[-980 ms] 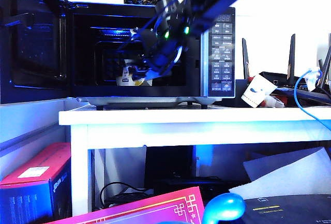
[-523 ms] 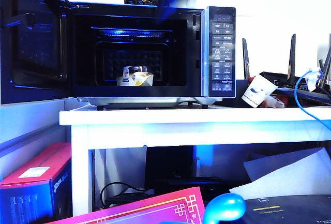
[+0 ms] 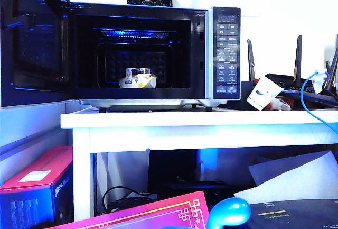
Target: Open the microwave door, place the box of snacks from the top of the microwave inside, then close the microwave door.
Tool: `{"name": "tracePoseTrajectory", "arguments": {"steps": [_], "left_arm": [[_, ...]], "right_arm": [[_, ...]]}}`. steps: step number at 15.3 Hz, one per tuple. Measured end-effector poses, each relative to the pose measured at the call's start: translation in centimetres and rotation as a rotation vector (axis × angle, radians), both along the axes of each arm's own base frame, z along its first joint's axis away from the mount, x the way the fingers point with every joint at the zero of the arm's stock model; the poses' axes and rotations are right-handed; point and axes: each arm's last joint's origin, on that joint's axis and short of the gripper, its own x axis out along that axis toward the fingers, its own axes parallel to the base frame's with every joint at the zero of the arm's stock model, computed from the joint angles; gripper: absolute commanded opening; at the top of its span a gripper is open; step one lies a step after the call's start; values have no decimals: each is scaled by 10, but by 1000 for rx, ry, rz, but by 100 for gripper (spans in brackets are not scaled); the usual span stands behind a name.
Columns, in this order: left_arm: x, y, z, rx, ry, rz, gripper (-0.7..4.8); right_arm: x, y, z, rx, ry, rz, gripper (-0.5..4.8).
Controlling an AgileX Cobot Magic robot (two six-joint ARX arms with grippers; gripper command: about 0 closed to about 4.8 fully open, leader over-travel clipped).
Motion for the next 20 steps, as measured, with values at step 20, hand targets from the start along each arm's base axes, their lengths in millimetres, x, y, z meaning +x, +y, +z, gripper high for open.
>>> {"name": "tracePoseTrajectory", "arguments": {"steps": [20], "left_arm": [[105, -77, -46, -374, 61, -669, -5]], "right_arm": [[-55, -32, 19, 86, -87, 11, -5]]}}
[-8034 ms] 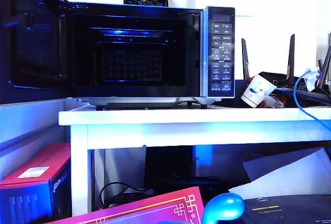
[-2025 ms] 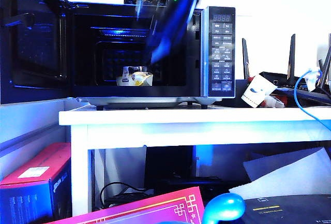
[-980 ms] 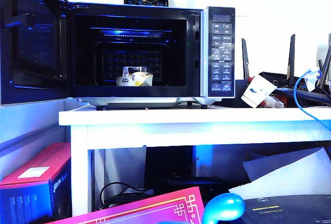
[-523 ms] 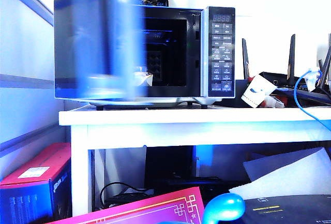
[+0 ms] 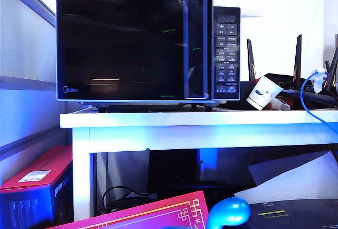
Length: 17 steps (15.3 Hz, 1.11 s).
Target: Open the microwave door, place the box of snacks from the top of the microwave inside, then close the microwave door.
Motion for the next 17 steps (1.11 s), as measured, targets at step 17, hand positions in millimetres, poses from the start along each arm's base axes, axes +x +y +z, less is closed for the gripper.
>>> {"name": "tracePoseTrajectory", "arguments": {"steps": [17], "left_arm": [[88, -86, -41, -106, -453, 22, -5]], "right_arm": [[15, 8, 1, 18, -31, 1, -5]]}}
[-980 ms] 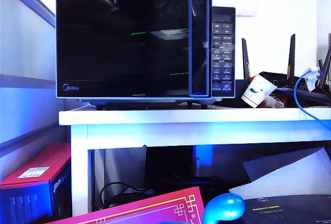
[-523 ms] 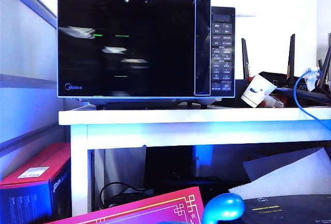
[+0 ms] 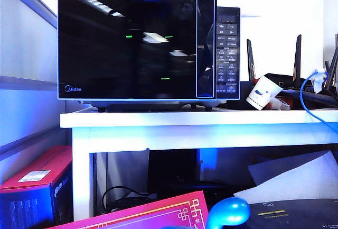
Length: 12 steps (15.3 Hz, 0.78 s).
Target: Open the microwave door, place the box of snacks from the top of the microwave inside, then close the microwave door.
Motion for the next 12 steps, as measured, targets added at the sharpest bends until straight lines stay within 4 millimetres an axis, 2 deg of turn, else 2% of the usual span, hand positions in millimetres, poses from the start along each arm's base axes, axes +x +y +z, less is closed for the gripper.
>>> {"name": "tracePoseTrajectory", "arguments": {"steps": [2, 5, 12], "left_arm": [[12, -4, -16, 8, 7, 24, -5], [20, -8, -21, -12, -46, 50, -5], [26, -5, -19, 5, -99, 313, -5]], "right_arm": [[0, 0, 0, 1, -2, 0, -5], [0, 0, 0, 1, -1, -1, -5], [0, 0, 0, 1, -2, -1, -5]]}}
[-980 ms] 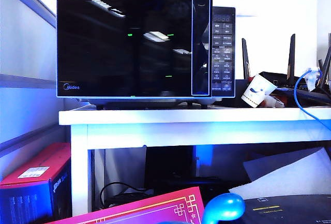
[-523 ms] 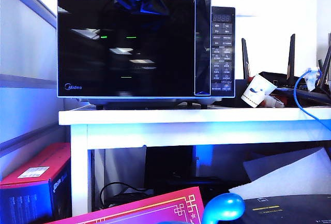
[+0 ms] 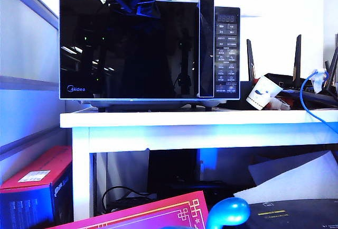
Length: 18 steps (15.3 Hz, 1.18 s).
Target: Open the microwave door, place the box of snacks from the top of the microwave inside, then close the microwave door.
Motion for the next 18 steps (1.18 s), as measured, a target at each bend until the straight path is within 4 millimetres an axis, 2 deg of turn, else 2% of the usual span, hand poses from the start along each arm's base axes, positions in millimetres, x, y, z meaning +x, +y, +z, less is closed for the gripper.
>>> {"name": "tracePoseTrajectory", "arguments": {"steps": [3, 7, 9, 11, 12, 14, 15, 16, 17, 18], "left_arm": [[0, -1, 1, -3, -8, 61, -5], [0, 2, 3, -9, -23, 240, -5], [-1, 1, 3, -7, -23, 254, -5], [-9, 6, 15, -10, -24, 248, -5], [-21, 14, 33, -25, -41, 211, -5], [-119, 41, 138, -153, -240, 4, -5], [-159, 58, 164, -177, -286, -55, -5], [-195, 78, 182, -186, -305, -69, -5], [-252, 110, 197, -187, -306, -68, -5], [-287, 129, 200, -178, -288, -75, -5]], "right_arm": [[0, 0, 0, 0, 0, 0, -5], [0, 0, 0, -1, 3, 0, -5], [0, 0, -1, -4, 7, -1, -5], [-2, -1, -1, -9, 16, -1, -5], [-6, -3, -3, -20, 34, -1, -5], [-33, -19, -4, -43, 63, -3, -5], [-44, -25, -5, -64, 63, -9, -5], [-56, -32, -5, -87, 56, -19, -5], [-76, -44, -7, -117, 44, -30, -5], [-85, -49, -9, -133, 54, -31, -5]]}}
